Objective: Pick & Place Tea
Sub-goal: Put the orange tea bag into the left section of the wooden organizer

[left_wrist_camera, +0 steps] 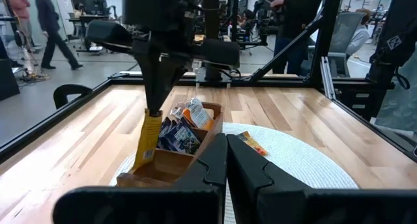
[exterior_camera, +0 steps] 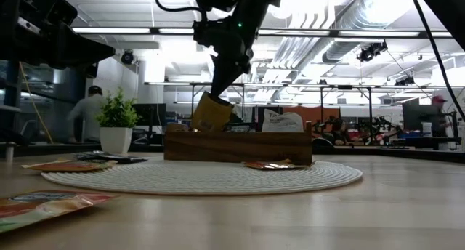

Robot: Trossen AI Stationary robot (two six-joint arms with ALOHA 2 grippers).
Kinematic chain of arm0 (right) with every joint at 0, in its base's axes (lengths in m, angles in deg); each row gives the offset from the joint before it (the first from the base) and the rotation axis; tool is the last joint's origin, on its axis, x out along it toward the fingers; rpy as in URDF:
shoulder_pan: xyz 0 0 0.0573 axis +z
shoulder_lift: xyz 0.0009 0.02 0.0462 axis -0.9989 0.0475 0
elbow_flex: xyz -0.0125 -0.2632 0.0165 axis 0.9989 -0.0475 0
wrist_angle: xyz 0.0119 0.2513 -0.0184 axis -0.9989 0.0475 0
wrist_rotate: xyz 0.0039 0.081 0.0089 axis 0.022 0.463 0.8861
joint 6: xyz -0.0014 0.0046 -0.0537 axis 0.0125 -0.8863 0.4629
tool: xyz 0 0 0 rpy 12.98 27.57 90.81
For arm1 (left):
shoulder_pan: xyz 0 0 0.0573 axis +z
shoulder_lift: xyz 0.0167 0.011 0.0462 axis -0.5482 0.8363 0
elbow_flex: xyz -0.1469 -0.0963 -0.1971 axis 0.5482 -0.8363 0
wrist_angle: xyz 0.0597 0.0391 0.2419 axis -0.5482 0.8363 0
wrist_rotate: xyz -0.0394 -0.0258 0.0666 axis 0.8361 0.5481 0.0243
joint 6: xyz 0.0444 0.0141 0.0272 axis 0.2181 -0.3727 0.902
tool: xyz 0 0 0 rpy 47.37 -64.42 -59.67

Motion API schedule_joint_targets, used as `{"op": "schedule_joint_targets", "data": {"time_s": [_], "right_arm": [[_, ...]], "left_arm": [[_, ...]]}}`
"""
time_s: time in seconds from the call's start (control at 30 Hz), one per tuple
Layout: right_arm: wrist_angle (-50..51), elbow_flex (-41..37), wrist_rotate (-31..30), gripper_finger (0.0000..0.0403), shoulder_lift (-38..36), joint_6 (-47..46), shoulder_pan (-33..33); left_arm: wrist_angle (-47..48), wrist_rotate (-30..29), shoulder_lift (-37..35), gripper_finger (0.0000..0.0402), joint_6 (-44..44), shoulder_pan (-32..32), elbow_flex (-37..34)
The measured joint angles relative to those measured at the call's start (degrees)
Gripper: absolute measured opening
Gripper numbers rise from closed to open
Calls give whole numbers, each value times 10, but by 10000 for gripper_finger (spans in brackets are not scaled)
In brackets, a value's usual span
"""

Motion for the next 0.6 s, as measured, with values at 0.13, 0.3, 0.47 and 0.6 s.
{"op": "schedule_joint_targets", "data": {"time_s": [0.13,0.3,0.47,0.6], "right_arm": [[-2,0,3,1,5,-7,-1],[-13,0,18,1,17,-6,0],[-18,0,15,1,27,-6,2],[-22,0,8,4,26,-1,2]], "left_arm": [[0,0,0,1,0,0,0],[0,0,0,1,0,0,0],[0,0,0,1,0,0,0],[0,0,0,1,0,0,0]]}}
